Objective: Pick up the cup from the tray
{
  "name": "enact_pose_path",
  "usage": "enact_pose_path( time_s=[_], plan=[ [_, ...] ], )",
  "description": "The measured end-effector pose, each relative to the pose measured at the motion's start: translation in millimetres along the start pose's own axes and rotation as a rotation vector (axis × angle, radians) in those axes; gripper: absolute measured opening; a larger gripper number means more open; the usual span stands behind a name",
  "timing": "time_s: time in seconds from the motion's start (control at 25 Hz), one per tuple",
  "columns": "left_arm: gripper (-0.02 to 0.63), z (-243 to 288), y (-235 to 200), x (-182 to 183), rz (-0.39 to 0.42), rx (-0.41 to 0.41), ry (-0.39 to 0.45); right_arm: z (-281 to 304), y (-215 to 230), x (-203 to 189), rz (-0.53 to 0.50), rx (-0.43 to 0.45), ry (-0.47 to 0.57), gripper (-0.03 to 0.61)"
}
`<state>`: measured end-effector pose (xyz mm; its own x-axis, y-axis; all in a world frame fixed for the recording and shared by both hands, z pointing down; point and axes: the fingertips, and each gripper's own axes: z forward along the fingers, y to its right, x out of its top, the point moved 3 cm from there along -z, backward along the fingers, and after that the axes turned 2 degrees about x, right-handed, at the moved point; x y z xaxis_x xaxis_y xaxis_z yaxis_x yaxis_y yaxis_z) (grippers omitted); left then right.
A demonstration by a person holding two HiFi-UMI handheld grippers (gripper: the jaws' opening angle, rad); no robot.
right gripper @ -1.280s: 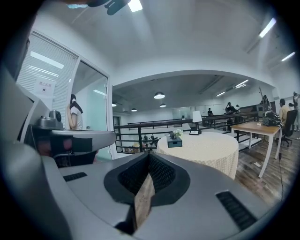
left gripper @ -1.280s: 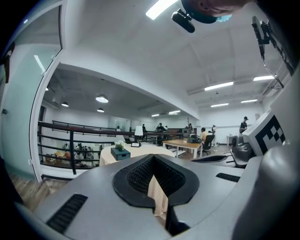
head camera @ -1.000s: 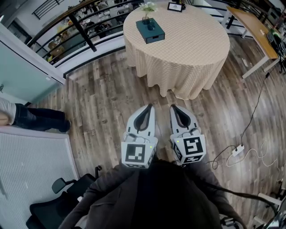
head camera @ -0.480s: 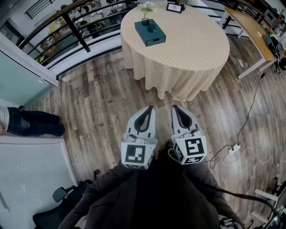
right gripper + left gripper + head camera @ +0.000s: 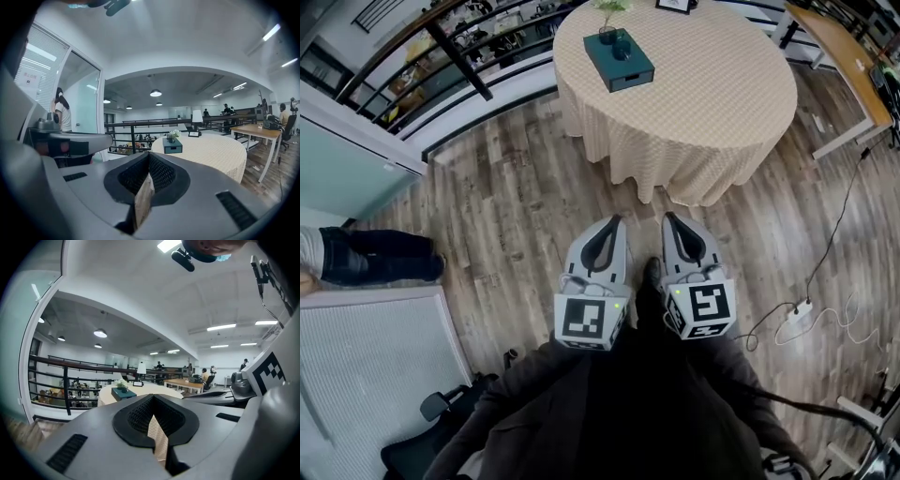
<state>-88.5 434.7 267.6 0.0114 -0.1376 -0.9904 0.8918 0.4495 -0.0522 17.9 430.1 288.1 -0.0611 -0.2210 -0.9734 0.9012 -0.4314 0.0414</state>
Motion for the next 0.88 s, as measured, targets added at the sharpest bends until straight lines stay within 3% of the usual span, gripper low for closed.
enact_pose_path(
  time_s=[0.48,0.88],
  plan=[
    [0.005,87.0,12.0,7.8,0.050,-0.016,-0.047,47.9,72.9,11.1,0.047,0.009,0.017,0.008],
    [0.005,144.2,27.6,31.5,0.110,0.004,-0.010,74.2,129.7,36.3,0.048,0.036,0.095,0.008]
  ],
)
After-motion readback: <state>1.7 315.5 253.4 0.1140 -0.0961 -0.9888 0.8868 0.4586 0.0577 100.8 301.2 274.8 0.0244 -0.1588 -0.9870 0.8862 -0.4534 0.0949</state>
